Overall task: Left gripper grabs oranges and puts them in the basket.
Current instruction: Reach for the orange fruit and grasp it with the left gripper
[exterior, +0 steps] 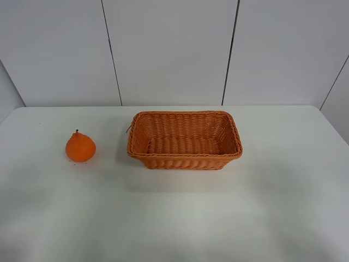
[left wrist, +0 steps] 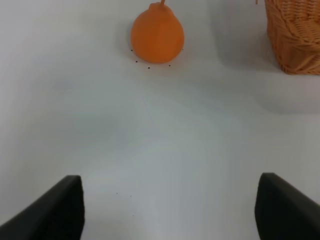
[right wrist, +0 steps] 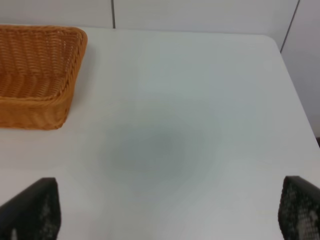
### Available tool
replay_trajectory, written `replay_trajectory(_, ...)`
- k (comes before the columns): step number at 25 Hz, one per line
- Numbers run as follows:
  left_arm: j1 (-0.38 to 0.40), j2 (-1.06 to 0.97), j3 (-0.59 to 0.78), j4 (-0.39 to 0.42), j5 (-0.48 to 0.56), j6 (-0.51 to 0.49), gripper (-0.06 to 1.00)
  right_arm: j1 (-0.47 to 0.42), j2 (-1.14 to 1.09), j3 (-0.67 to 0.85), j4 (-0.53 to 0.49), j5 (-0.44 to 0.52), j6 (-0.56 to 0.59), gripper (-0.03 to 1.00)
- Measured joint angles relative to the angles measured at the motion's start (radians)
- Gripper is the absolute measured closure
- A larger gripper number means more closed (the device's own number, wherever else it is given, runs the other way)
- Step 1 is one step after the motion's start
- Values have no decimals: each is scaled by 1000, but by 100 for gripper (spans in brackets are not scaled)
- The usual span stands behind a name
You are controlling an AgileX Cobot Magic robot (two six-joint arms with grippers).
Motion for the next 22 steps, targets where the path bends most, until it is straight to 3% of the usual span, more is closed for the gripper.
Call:
replay_trajectory(13,0,17,-12,8,-1,0,13,0,0,0,0,0,0,27)
replay_trajectory(16,-1,140,-67,8,-1,0,13,0,0,0,0,0,0,27)
replay_trajectory(22,-1,588,-262,8,-11,5,13,0,0,0,0,0,0,27)
